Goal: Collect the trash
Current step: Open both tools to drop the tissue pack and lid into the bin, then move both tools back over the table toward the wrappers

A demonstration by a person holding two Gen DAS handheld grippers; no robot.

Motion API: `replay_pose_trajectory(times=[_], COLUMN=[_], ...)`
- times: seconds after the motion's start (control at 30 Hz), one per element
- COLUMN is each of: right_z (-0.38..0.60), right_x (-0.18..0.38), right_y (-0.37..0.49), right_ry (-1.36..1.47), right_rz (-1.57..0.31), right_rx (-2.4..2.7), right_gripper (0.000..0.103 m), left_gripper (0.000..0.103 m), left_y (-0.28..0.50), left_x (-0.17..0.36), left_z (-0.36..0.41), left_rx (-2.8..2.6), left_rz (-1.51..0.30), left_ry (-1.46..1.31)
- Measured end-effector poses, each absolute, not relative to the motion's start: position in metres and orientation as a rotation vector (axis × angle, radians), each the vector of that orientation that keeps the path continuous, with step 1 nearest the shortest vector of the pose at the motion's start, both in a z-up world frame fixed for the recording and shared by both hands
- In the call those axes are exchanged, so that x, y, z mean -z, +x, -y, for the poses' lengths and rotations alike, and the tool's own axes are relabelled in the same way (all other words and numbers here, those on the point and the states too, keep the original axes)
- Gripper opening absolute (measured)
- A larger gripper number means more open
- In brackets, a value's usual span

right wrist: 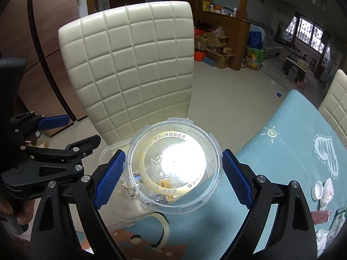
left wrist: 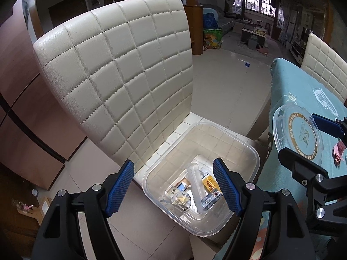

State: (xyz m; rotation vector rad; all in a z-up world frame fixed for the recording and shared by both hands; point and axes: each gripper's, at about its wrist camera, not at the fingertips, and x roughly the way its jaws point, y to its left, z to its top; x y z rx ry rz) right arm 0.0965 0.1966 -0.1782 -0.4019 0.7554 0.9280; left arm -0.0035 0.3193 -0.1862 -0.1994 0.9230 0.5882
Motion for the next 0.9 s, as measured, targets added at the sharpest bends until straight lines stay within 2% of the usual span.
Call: replay_pose_trajectory(times=[0.1,0.5,0.9], right_z=[-0.195,-0.154,-0.041], right_x=[0.176,0.175,0.171], right_y=[0.094,0.097,0.088], right_ry=[-0.398,-0.359,-0.269], right_rz=[-0.733,-0.772,-0.793], right_rx=[-0.929,-0.854,-0.627], right_gripper=[0.093,0.092,0.092], left_gripper=[0.073,0.073,0.073], left_y=[-0.007,-0.008,0.018], left_x=[0.185,0.176,0.166], left_z=[-0.32,-0.294,-0.208], left_rx=[-0.597,-0.562,-0.352], left_rz=[-0.923,-0.915,-0.902], left_ry=[-0.202,-0.176,-0.076])
